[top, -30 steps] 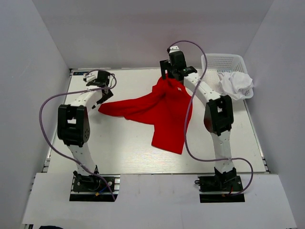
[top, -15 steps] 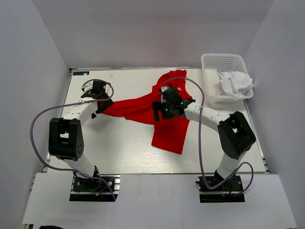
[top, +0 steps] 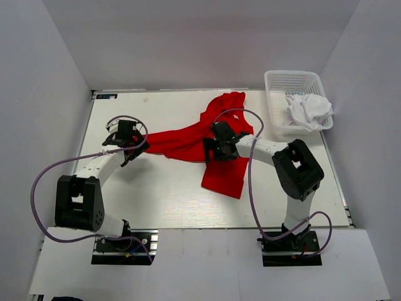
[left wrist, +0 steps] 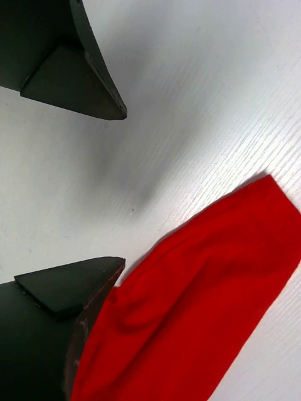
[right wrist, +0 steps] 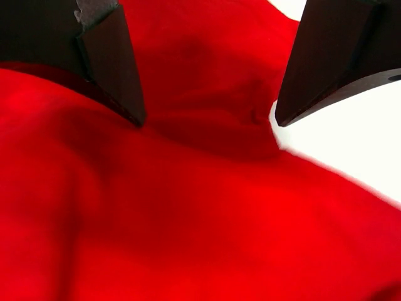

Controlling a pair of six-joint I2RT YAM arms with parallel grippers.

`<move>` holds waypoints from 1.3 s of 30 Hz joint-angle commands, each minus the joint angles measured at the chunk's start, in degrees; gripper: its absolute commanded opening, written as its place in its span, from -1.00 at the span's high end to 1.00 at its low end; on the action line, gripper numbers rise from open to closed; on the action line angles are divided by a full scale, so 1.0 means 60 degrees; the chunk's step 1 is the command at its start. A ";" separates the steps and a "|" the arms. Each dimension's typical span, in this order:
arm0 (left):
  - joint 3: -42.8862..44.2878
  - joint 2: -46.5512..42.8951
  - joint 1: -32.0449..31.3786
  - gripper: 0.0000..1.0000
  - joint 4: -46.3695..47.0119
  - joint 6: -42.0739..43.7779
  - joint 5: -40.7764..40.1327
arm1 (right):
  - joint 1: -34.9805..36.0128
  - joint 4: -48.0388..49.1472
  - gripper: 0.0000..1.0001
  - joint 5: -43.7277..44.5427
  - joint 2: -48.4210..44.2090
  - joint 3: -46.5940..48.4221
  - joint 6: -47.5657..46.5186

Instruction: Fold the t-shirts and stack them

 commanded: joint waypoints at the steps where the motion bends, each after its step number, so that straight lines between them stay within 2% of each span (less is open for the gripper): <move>1: -0.0114 -0.0372 0.0047 -1.00 0.0132 0.0047 -0.0370 | -0.0642 -0.0716 -0.81 0.1118 0.0525 0.0131 0.0115; 5: -0.0114 -0.0270 0.0047 -1.00 0.0132 0.0047 -0.0576 | -0.1331 -0.0951 -0.81 0.1705 0.0365 0.0235 0.0057; 11: 0.0076 0.0462 0.0047 -1.00 0.0234 0.0135 -0.0109 | -0.2196 -0.0951 -0.81 0.2364 0.0042 0.0599 -0.0528; 16: -0.0041 0.0565 -0.0188 -0.89 0.0499 0.0397 0.1193 | -0.2065 -0.0835 -0.81 0.1342 -0.0571 0.0763 -0.1276; 17: -0.0375 0.0565 -0.0188 -0.89 0.0600 0.0514 0.1878 | -0.2007 -0.0689 -0.81 0.1049 -0.0849 0.0516 -0.1408; 20: -0.0903 0.0157 -0.0276 -0.96 0.0835 0.0866 0.2571 | -0.1861 -0.0571 -0.81 0.1075 -0.1436 0.0075 -0.1496; 24: -0.1737 -0.0708 -0.0714 -0.99 0.1506 0.1131 0.3946 | -0.1903 -0.0322 -0.81 0.1558 -0.2592 -0.0818 -0.0681; 27: -0.1975 -0.0608 -0.0934 -0.99 0.1378 0.0809 0.3410 | -0.1933 -0.0277 -0.81 0.1967 -0.3180 -0.1448 0.0069; 30: -0.1828 -0.0125 -0.1023 -0.82 0.0997 0.0808 0.2954 | -0.2050 -0.0394 -0.81 0.2379 -0.3503 -0.1771 0.0597; 31: -0.1828 0.0109 -0.1023 -0.62 0.0997 0.0721 0.2838 | -0.2065 -0.0409 -0.81 0.2408 -0.3561 -0.1859 0.0728; 34: -0.1740 0.0199 -0.1111 -0.28 0.0997 0.0619 0.2837 | -0.2153 -0.0482 -0.81 0.2540 -0.3956 -0.2195 0.0861; 35: -0.1740 0.0286 -0.1111 -0.06 0.0997 0.0618 0.2837 | -0.2211 -0.0497 -0.81 0.2714 -0.4044 -0.2226 0.0992; 36: -0.1740 0.0287 -0.1111 0.05 0.0997 0.0618 0.2837 | -0.2240 -0.0512 -0.81 0.2876 -0.4132 -0.2284 0.1022; 39: -0.1930 0.0082 -0.1213 0.12 0.1098 0.0720 0.3026 | -0.2314 -0.0789 -0.81 0.3097 -0.4221 -0.2460 0.1154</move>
